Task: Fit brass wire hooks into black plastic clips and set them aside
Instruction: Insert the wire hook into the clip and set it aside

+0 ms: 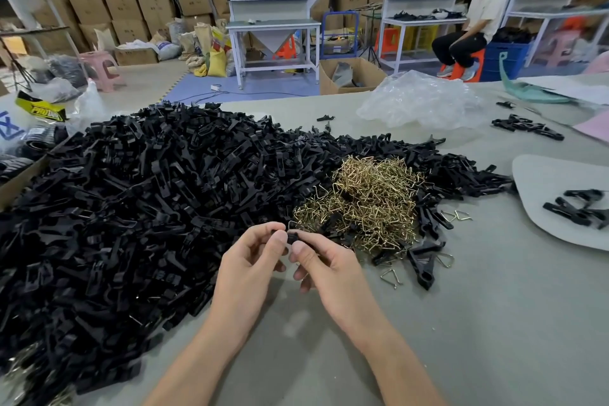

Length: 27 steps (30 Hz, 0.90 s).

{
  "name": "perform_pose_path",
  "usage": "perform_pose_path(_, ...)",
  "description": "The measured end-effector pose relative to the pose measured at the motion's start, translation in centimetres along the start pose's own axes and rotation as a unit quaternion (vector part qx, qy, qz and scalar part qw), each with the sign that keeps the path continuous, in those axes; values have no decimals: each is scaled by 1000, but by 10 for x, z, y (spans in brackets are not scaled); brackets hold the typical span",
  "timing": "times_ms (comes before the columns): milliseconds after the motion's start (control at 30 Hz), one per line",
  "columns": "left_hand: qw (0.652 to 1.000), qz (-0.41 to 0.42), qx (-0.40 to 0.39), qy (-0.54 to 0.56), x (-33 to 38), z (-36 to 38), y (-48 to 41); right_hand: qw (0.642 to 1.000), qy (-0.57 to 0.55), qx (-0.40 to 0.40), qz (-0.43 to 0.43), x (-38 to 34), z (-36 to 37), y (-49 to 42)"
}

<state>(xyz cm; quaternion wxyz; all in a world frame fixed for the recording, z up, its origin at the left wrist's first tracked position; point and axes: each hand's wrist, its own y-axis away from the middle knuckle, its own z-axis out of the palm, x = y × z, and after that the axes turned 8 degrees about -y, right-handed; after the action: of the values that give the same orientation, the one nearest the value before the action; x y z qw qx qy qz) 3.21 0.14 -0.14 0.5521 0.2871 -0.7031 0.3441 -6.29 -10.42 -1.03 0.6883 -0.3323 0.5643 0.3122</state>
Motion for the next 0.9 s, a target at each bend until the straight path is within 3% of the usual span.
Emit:
perform_pose_path(67, 998, -10, 17, 51, 1, 1, -1, 997, 64, 45, -18, 5, 0, 0)
perform_pose_path(133, 995, -16, 50, 88, 1, 0, -4, 962, 228, 125, -82, 9, -3, -1)
perform_pose_path(233, 993, -19, 72, 90, -1, -1, -6, 838, 483, 177, -185, -1, -14, -12)
perform_pose_path(300, 994, -19, 71, 82, -2, -1, -6, 780, 587, 130, -174, -11, -25, -26)
perform_pose_path(433, 997, -21, 55, 59, -5, -1, -7, 751, 652, 15, -106, -17, -39, -43)
perform_pose_path(600, 998, -33, 22, 56, -8, 0, -7, 734, 669, 7, -115, -18, -40, -45)
perform_pose_path(700, 997, -33, 12, 66, -6, 1, -5, 766, 619, 35, -171, -18, -38, -37)
perform_pose_path(800, 997, -20, 2, 72, -3, 2, -2, 883, 421, 95, -184, -21, -33, -23)
perform_pose_path(867, 997, -18, -16, 79, -1, 3, -1, 963, 230, 85, -109, -19, -27, -12)
perform_pose_path(900, 996, -18, -24, 79, 0, 5, -1, 984, 146, 70, -73, -16, -25, -7)
